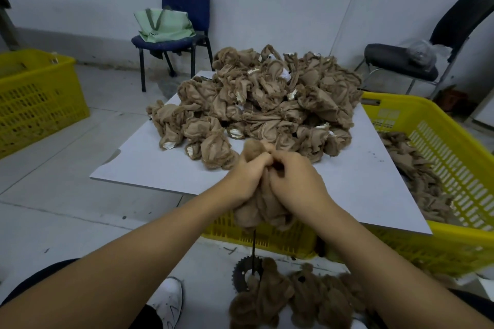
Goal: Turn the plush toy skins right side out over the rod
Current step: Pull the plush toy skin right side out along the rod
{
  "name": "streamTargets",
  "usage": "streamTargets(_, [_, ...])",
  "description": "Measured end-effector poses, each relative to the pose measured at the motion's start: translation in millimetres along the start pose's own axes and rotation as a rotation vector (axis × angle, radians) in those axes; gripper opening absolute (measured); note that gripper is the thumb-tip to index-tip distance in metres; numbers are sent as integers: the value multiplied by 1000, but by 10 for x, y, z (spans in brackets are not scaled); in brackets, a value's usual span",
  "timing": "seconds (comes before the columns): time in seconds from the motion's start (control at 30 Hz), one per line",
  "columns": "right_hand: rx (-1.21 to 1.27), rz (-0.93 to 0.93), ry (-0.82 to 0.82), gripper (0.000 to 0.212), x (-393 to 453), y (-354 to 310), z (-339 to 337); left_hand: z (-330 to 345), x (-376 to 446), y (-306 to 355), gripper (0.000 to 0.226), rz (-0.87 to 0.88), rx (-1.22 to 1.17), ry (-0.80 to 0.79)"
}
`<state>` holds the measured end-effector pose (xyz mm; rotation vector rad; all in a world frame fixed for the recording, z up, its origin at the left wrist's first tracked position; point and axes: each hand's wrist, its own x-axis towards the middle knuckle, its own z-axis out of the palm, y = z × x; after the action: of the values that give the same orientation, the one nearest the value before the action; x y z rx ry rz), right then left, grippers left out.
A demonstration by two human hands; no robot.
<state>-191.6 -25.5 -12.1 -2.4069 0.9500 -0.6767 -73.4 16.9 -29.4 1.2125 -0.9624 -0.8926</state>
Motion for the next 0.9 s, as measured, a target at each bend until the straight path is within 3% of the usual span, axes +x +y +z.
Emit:
streamTargets(0.1, [38, 5, -13, 23, -8, -28, 12, 89, -95, -51, 19, 47, -24, 28])
streamTargets(0.17, [-34, 68, -107, 29, -60, -12, 107, 112, -162, -194, 26, -28, 61, -16])
streamTargets(0.3, [-16, 131, -97, 26, -50, 58, 199, 67, -105, -260, 29, -137, 71, -15])
streamTargets(0.4, [-6, 119, -98, 34, 8, 57, 113, 123, -62, -178, 32, -60, 37, 0])
streamTargets(0.5, [58, 108, -29, 27, 74, 46, -5, 196, -39, 1, 52, 29, -19, 26])
streamTargets(0.6, [138, 93, -24, 24, 108, 24, -14, 196, 19, 107, 33, -80, -75, 24])
streamTargets(0.7, [191, 131, -82, 25, 75, 23, 35, 129, 5, 80, 32, -206, -17, -28])
streamTargets(0.8, [65, 180, -195, 21, 44, 70, 60, 111, -97, -30, 29, -311, 57, -108])
streamTargets(0.9, [-12, 197, -245, 19, -5, 71, 158, 128, -147, -161, 22, -380, 128, -88])
